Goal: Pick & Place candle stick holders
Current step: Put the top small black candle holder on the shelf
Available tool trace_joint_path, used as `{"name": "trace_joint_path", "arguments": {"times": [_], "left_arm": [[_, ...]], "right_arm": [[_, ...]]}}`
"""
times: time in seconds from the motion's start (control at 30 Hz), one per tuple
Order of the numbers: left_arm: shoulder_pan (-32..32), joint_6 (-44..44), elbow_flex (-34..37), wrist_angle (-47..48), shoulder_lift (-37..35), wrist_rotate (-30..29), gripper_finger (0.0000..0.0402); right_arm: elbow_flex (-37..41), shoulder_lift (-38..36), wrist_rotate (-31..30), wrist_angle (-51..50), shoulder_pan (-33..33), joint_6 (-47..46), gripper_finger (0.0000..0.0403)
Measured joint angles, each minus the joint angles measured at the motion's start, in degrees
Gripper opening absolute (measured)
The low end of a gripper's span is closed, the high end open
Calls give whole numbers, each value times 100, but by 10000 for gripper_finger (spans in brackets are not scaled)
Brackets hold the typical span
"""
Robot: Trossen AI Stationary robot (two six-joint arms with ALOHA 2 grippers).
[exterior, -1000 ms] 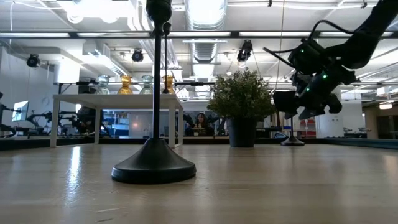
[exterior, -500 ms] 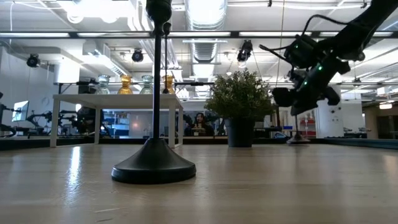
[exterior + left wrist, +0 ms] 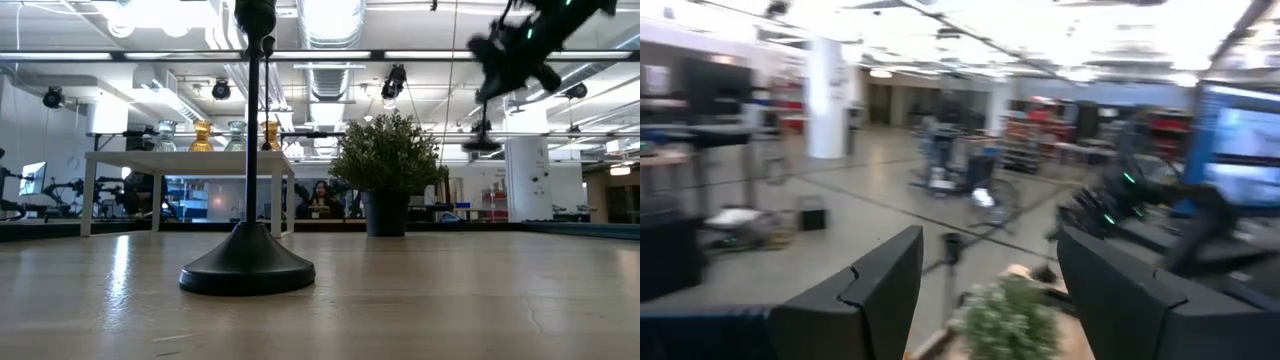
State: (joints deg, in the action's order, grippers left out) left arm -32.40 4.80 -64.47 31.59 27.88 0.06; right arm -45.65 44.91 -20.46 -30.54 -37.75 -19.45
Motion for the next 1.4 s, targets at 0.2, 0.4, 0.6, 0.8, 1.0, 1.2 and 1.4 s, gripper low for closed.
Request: {"name": "trace_joint_path", "arguments": {"times": [0.2, 0.4, 0.6, 0.8, 1.0, 1.2, 1.4], "left_arm": [[2, 231, -48, -19, 170, 1100, 236], [17, 251, -48, -26, 813, 1888, 236], [299, 27, -42, -140, 1598, 2397, 235], [837, -180, -42, -817, 2165, 2410, 235], [1262, -199, -42, -1406, 2714, 2441, 235], [1516, -155, -35, -1849, 3268, 2407, 235], [1594, -157, -48, -2195, 3639, 2409, 235]], "right_arm": [[-1482, 55, 1288, -766, 439, 82, 10], [-2756, 732, 2141, -1114, 1183, 41, 10], [-3526, 1610, 2506, -1129, 2150, 154, 10], [-4032, 2390, 2504, -1119, 2728, 246, 10], [-4515, 3020, 2562, -1086, 2929, 449, 11], [-5006, 3506, 2719, -1074, 3003, 524, 11], [-5540, 3959, 2966, -1069, 3014, 662, 11]]}}
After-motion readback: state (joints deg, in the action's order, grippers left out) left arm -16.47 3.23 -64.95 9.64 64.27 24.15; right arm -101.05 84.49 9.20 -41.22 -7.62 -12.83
